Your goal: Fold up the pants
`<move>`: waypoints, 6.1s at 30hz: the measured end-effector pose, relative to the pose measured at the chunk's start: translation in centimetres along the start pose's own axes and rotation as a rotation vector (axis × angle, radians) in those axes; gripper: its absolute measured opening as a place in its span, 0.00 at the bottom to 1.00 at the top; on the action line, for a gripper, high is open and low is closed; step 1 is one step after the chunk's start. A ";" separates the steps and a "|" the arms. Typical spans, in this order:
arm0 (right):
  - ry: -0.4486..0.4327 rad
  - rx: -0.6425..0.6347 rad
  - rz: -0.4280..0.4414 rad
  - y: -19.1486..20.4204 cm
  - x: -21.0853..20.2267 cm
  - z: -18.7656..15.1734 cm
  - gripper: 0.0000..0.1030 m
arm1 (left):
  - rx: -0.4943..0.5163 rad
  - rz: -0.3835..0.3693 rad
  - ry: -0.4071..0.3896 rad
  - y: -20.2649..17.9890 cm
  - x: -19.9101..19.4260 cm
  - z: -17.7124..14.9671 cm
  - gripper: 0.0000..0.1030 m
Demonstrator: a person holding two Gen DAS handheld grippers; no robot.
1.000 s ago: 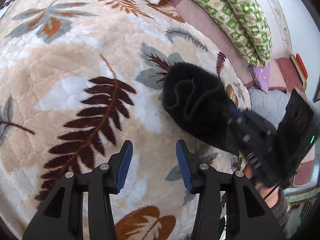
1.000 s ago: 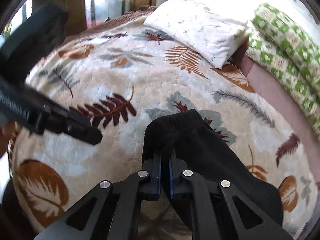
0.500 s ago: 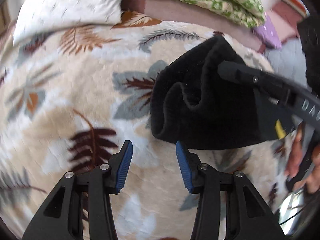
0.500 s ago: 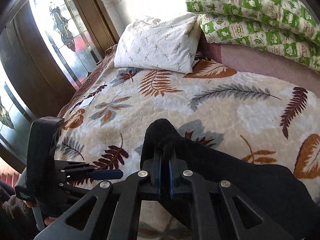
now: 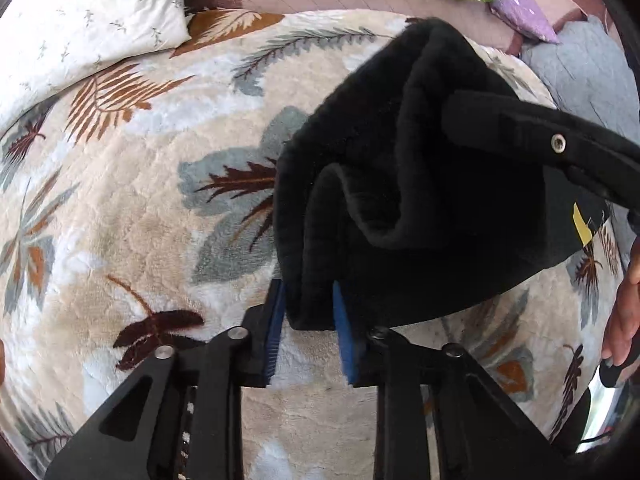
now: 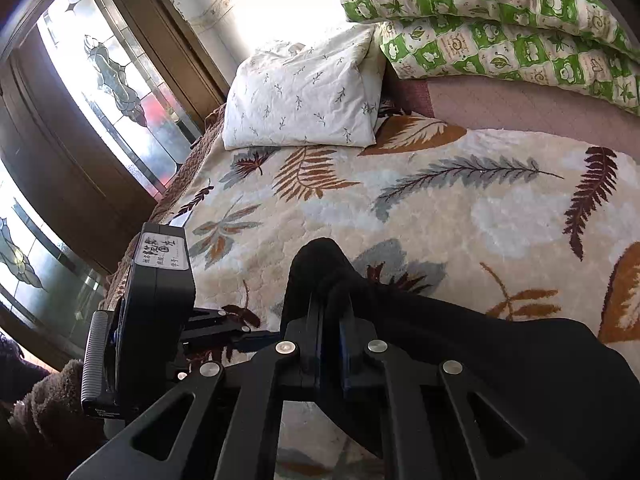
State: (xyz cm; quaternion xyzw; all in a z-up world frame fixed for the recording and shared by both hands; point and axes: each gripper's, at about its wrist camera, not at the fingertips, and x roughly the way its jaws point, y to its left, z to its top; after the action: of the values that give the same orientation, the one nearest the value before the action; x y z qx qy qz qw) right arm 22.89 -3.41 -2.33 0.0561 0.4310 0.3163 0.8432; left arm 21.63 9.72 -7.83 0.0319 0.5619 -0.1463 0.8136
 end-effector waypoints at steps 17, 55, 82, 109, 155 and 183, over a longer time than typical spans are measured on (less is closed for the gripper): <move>0.005 0.006 0.000 0.2 -0.2 -0.2 0.09 | 0.076 -0.005 -0.047 0.1 -2.7 -2.0 0.04; -0.009 -0.033 -0.019 0.7 -0.4 -0.9 0.09 | 0.041 -0.180 0.026 -0.8 -2.2 -4.2 0.22; 0.039 0.000 -0.021 -1.4 -7.4 -9.8 0.35 | -0.236 -0.349 0.033 1.3 -4.7 -1.6 0.39; -0.219 0.700 -0.408 -32.3 -27.5 -18.4 0.46 | -0.422 -0.345 0.035 0.9 -4.4 -0.3 0.51; -0.227 0.597 -0.520 -33.2 -27.8 -17.1 0.26 | -0.323 -0.033 -0.174 -0.1 -6.0 -2.7 0.30; -0.196 0.613 -0.368 -27.4 -32.9 -20.0 0.51 | -0.200 0.180 -0.156 -10.7 -7.7 -6.3 0.46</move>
State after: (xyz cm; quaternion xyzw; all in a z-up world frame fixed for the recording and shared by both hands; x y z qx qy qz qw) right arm 6.83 -47.88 -2.06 0.2577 0.4257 0.0087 0.8674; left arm 10.53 2.43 -1.85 -0.0103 0.5036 -0.0181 0.8637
